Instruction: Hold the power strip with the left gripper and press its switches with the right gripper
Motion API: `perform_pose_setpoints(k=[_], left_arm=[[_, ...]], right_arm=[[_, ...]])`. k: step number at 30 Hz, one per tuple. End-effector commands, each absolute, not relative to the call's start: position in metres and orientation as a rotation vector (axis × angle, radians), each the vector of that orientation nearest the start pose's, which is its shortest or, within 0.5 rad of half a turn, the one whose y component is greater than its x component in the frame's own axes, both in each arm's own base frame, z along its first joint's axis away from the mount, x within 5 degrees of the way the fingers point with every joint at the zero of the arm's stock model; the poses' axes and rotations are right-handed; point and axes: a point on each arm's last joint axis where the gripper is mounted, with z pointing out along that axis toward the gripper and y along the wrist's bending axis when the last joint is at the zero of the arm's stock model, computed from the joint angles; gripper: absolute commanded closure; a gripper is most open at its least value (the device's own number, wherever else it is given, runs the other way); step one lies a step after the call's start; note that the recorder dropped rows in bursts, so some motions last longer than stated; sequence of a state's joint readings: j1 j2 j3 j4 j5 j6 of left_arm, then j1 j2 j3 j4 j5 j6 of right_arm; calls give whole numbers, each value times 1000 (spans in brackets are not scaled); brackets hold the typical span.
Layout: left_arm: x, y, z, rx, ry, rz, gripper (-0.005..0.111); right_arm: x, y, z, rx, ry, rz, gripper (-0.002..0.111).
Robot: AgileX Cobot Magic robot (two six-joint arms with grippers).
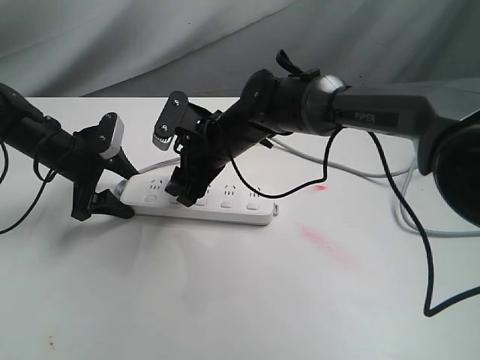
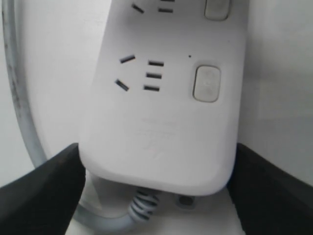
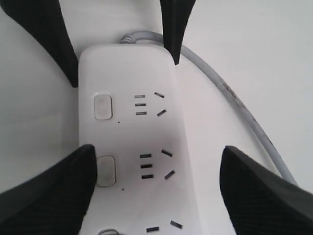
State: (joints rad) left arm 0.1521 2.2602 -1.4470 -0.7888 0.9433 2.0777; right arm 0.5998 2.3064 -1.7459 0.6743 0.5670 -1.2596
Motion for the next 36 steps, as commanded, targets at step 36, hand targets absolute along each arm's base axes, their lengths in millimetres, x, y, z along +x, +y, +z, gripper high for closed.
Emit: perform_pose_setpoints(k=[36], left_arm=[[418, 13, 89, 1743, 1972, -453, 41]], right_arm=[[401, 307, 104, -1601, 1941, 361, 43]])
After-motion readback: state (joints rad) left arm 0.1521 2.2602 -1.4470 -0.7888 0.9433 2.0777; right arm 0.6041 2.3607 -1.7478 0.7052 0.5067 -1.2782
